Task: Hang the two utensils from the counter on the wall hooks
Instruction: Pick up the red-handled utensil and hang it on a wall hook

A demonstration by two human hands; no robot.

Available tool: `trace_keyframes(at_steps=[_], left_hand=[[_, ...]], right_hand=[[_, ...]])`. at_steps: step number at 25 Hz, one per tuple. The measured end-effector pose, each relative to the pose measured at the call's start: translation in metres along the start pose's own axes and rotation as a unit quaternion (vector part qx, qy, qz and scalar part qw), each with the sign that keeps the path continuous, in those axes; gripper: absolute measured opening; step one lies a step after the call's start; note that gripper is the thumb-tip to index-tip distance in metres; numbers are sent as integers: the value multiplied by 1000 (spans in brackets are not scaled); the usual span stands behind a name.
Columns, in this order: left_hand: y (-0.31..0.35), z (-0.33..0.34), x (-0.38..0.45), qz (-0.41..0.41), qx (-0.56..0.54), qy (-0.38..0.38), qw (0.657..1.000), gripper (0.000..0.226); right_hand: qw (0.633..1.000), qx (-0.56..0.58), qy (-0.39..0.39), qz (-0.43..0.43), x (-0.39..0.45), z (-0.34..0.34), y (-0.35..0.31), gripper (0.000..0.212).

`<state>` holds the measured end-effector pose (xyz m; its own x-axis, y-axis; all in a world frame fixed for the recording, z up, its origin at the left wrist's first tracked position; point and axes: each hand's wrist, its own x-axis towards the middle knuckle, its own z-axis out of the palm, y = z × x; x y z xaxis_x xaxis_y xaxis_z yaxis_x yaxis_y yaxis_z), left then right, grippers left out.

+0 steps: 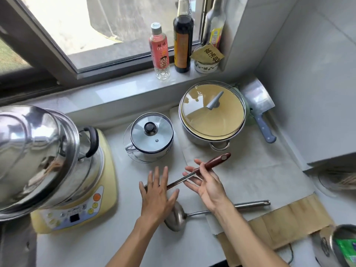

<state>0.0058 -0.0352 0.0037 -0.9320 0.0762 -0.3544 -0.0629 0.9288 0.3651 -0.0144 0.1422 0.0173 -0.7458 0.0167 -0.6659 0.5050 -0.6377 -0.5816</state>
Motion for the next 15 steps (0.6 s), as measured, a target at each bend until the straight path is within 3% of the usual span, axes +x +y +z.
trace_keyframes(at_steps=[7, 15], left_hand=[[52, -69, -3, 145, -31, 131, 980, 86], [238, -151, 54, 336, -104, 166, 921, 106]], right_hand=[[984, -57, -23, -169, -73, 42, -106, 40], [916, -199, 45, -345, -144, 73, -332, 28]])
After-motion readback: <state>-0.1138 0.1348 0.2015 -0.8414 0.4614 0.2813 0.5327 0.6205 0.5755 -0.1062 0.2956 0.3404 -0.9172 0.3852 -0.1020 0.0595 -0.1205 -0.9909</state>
